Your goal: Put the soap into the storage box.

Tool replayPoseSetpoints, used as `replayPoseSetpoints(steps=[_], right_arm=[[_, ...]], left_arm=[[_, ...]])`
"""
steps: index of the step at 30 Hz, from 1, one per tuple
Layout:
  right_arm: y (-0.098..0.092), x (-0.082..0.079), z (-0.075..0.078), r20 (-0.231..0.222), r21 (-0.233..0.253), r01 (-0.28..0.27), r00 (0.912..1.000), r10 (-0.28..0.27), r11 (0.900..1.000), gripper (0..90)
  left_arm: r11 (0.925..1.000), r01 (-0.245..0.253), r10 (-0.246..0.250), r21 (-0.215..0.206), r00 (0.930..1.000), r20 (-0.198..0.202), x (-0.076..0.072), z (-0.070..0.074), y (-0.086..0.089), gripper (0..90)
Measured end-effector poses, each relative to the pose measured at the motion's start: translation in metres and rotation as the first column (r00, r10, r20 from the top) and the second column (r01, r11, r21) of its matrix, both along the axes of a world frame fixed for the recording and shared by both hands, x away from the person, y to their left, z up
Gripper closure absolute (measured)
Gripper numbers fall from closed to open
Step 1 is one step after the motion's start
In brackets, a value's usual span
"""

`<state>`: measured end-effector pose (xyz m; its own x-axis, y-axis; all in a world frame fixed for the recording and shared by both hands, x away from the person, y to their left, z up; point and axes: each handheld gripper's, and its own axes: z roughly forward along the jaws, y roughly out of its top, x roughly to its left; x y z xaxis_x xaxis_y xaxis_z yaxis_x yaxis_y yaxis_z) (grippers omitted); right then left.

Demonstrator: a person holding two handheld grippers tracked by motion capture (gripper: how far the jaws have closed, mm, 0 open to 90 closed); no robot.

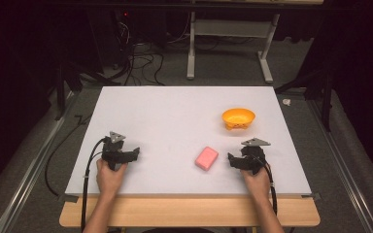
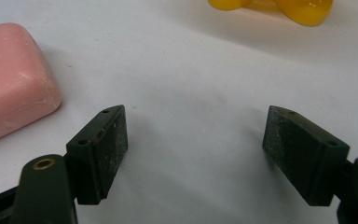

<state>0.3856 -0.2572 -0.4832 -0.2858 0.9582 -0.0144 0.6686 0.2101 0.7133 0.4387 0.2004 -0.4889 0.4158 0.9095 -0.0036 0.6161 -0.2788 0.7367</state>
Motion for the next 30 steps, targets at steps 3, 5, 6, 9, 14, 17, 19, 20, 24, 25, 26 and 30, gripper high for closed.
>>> replayPoseSetpoints(steps=[3,5,6,9,14,17,19,20,24,25,26,30], right_arm=[[0.0001,-0.0001,0.0,0.001,-0.001,0.0,1.0,0.0,1.0,22.4],[0.0,0.0,0.0,0.001,0.0,0.0,1.0,0.0,1.0,22.4],[0.0,-0.0001,-0.0001,0.001,0.0,0.0,1.0,0.0,1.0,22.4],[0.0,0.0,0.0,0.0,0.002,0.001,1.0,-0.001,1.0,22.4],[-0.0001,0.0002,0.0001,-0.002,0.002,0.0,1.0,0.0,1.0,22.3],[0.0,0.0003,0.0003,-0.005,0.004,0.002,1.0,-0.002,1.0,22.3],[0.0,0.0003,0.0003,-0.005,0.002,0.001,1.0,-0.001,1.0,22.3],[0.0001,0.0003,0.0004,-0.005,0.001,0.001,1.0,-0.001,1.0,22.2],[-0.0001,0.001,0.0007,-0.007,0.002,-0.009,0.9999,0.009,1.0,20.0],[0.0001,0.0009,0.0008,-0.01,0.003,-0.009,0.9999,0.009,1.0,19.6],[0.0005,0.0008,0.0011,-0.014,0.002,-0.011,0.9998,0.011,1.0,19.0],[0.0006,0.0002,0.0017,-0.021,0.015,-0.024,0.9995,0.025,1.0,15.0]], left_arm=[[1.0,0.0,0.0,0.0,1.0,0.0,0.0,0.0,0.0,18.2],[1.0,0.0,0.0,0.0,1.0,0.0,0.0,0.0,0.0,18.2],[1.0,0.0,0.0,0.0,1.0,0.0,0.0,0.0,0.0,18.2],[1.0,0.0,0.0,0.0,1.0,0.0,0.0,0.0,0.0,18.2],[1.0,0.001,-0.001,-0.001,1.0,-0.002,0.0001,0.0001,0.0001,18.2],[1.0,0.001,-0.001,-0.001,1.0,-0.002,0.0001,0.0001,0.0001,18.2],[1.0,0.001,-0.001,0.0,1.0,-0.002,0.0001,0.0001,0.0002,18.2],[1.0,0.001,-0.001,0.0,1.0,-0.002,0.0002,0.0001,0.0002,18.2],[1.0,0.0,0.0,-0.001,1.0,-0.001,0.0002,0.0,0.0,18.2],[1.0,0.0,0.0,0.0,1.0,-0.001,0.0002,0.0001,0.0001,18.2],[1.0,0.0,0.0,0.0,1.0,-0.001,0.0002,0.0,0.0001,18.2],[1.0,0.0,0.0,0.0,1.0,-0.001,0.0002,0.0,0.0,18.2]])
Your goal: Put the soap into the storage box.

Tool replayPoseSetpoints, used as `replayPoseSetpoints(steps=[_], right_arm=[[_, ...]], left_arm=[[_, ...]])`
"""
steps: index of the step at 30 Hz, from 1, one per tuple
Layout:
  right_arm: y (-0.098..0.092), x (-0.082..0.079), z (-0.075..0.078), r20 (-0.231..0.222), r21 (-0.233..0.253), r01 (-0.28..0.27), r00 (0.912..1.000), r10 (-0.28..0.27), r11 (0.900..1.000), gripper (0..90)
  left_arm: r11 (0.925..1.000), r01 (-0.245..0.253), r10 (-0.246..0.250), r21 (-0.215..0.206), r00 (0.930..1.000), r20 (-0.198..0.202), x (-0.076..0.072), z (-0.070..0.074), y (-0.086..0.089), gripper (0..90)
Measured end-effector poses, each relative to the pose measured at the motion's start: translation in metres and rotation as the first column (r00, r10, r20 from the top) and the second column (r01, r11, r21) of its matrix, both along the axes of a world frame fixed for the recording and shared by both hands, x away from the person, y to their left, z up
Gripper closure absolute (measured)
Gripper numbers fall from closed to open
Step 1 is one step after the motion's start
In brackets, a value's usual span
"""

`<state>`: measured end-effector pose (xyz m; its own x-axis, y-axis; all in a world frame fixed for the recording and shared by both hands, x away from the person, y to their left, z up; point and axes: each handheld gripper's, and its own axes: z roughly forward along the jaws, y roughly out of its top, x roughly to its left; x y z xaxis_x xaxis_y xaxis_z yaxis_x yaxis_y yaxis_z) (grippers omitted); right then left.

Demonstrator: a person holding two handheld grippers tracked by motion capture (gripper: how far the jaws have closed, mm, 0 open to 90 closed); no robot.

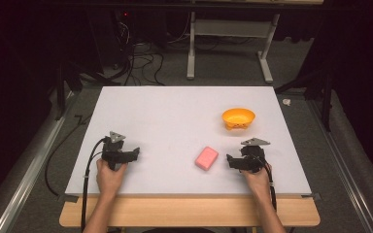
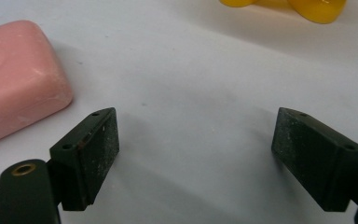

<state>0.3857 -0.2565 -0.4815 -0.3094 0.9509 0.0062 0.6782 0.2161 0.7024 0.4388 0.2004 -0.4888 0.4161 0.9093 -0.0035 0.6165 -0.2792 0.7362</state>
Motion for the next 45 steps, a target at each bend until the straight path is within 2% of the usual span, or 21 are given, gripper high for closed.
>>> replayPoseSetpoints(steps=[11,21,34,37,41,45], right_arm=[[0.007,-0.008,0.016,0.042,0.018,-0.077,0.9962,0.076,0.997,13.8],[0.026,-0.012,0.029,0.091,0.038,-0.176,0.9808,0.172,0.984,12.3],[0.05,-0.011,0.036,0.099,0.031,-0.271,0.9587,0.267,0.962,12.2],[0.054,-0.011,0.037,0.09,0.033,-0.283,0.9562,0.279,0.959,12.1],[0.06,-0.009,0.038,0.085,0.016,-0.308,0.9485,0.305,0.951,12.1],[0.066,-0.008,0.038,0.081,0.006,-0.32,0.9446,0.318,0.948,12.1]], left_arm=[[1.0,0.0,0.0,-0.001,1.0,-0.002,0.0,0.0,0.0,18.1],[1.0,0.001,-0.001,-0.002,1.0,-0.003,0.0,0.0,0.0,18.1],[1.0,0.0,0.0,-0.003,1.0,-0.003,0.0,0.0,0.0,18.1],[1.0,0.0,0.0,-0.003,1.0,-0.003,0.0,0.0,0.0,18.1],[1.0,0.001,-0.001,-0.003,1.0,-0.003,0.0,0.0,0.0,18.1],[1.0,0.001,-0.001,-0.003,1.0,-0.003,0.0,0.0,0.0,18.1]])
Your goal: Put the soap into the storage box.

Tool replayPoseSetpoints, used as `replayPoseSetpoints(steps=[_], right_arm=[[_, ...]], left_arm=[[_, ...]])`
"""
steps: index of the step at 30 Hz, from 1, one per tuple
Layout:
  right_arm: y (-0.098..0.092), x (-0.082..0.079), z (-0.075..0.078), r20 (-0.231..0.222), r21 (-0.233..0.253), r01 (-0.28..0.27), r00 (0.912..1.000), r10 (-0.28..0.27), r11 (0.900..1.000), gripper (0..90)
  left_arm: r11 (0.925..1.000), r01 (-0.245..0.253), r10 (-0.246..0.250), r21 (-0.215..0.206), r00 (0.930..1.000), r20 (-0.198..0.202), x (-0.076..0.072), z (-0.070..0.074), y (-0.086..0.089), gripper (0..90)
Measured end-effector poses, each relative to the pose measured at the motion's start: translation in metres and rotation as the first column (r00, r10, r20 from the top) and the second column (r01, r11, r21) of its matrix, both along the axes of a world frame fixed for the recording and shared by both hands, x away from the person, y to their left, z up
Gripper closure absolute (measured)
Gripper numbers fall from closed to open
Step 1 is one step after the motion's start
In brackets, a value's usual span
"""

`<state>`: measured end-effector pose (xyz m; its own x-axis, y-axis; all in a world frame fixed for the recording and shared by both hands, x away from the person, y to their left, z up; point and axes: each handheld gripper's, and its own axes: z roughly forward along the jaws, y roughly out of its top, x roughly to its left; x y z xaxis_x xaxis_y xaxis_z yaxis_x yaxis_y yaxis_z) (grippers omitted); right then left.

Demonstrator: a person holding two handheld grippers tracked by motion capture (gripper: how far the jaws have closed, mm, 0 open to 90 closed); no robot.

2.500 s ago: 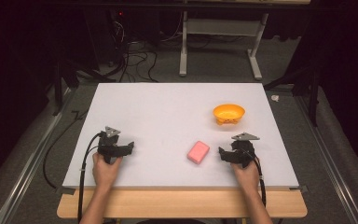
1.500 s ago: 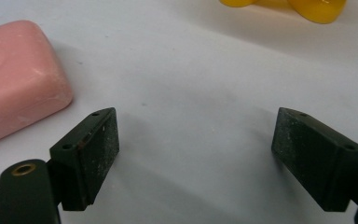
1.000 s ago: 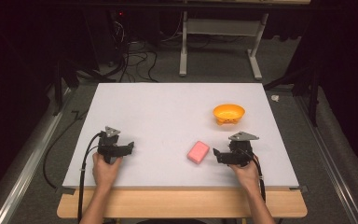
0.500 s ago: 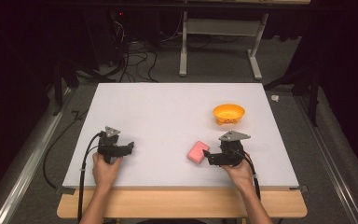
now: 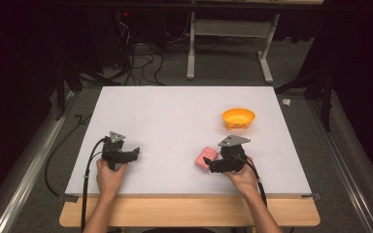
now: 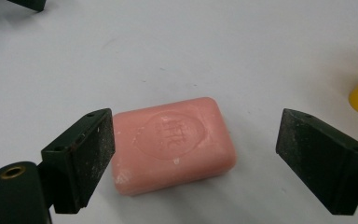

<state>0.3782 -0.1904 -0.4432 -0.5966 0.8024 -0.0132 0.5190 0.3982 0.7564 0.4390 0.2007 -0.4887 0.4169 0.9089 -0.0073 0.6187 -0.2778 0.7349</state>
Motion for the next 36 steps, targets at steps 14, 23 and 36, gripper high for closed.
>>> replayPoseSetpoints(steps=[14,23,36], right_arm=[[0.015,0.009,-0.01,-0.012,-0.047,-0.034,0.9994,0.034,0.998,11.9],[0.02,0.012,-0.016,-0.028,-0.069,-0.059,0.998,0.058,0.996,11.8],[0.024,0.017,-0.029,-0.067,-0.094,-0.079,0.9951,0.073,0.992,11.2]], left_arm=[[1.0,-0.001,0.001,0.0,1.0,0.0,0.0,0.0,0.0,18.1],[1.0,-0.001,0.001,0.0,1.0,0.0,0.0,0.0,0.0,18.1],[1.0,-0.001,0.001,-0.001,1.0,0.0,0.0,0.0,0.0,18.1]])
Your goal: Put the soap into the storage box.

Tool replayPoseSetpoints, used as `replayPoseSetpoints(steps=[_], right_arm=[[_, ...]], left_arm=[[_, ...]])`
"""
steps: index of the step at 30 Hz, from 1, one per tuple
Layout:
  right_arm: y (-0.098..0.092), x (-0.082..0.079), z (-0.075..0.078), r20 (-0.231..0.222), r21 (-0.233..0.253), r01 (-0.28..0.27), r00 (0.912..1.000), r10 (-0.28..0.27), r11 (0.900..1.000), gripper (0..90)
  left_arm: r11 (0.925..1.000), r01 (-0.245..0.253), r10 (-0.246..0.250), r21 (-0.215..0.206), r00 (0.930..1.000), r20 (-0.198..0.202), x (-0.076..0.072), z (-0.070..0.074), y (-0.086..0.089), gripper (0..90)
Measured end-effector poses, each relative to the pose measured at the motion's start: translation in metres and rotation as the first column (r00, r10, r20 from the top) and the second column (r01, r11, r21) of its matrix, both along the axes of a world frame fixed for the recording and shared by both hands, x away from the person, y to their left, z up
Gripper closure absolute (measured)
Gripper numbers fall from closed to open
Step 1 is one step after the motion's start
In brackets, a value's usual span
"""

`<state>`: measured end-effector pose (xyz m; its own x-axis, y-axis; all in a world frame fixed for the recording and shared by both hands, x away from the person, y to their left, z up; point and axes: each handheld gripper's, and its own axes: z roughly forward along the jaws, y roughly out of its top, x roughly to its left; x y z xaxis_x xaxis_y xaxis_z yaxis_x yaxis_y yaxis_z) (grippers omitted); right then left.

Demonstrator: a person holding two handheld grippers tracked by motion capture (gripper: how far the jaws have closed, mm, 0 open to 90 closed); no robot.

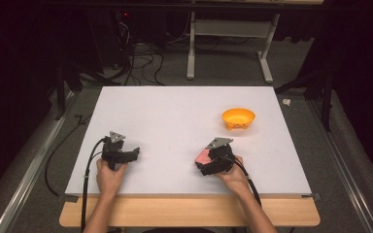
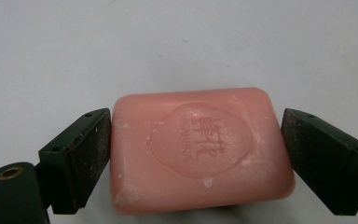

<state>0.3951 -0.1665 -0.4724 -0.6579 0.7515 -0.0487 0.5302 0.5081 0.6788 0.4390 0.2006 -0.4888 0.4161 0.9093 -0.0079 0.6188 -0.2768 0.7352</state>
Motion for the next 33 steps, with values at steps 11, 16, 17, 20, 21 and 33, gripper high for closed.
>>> replayPoseSetpoints(steps=[11,16,17,20,21,33], right_arm=[[-0.002,0.001,-0.008,-0.035,0.015,0.006,0.9994,-0.005,1.0,13.1],[-0.002,0.0,-0.007,-0.042,0.014,0.014,0.999,-0.013,1.0,13.3],[-0.001,0.0,-0.007,-0.042,0.015,0.014,0.999,-0.013,1.0,13.3],[-0.001,-0.001,-0.007,-0.047,0.02,0.014,0.9988,-0.013,1.0,13.4],[-0.002,-0.001,-0.007,-0.05,0.023,0.014,0.9987,-0.013,1.0,13.4],[-0.012,-0.005,0.004,-0.058,0.1,0.036,0.9978,-0.03,0.994,13.4]], left_arm=[[1.0,0.0,0.0,0.0,1.0,0.0,0.0,0.0,0.0,18.1],[1.0,0.001,-0.001,0.0,1.0,0.0,0.0,0.0,0.0,18.1],[1.0,0.0,0.0,0.0,1.0,0.0,0.0,0.0,0.0,18.1],[1.0,0.0,0.0,0.0,1.0,0.0,0.0,0.0,0.0,18.1],[1.0,0.0,0.0,0.0,1.0,0.0,0.0,0.0,0.0,18.1],[1.0,0.0,0.0,0.0,1.0,0.0,0.0,0.0,0.0,18.1]])
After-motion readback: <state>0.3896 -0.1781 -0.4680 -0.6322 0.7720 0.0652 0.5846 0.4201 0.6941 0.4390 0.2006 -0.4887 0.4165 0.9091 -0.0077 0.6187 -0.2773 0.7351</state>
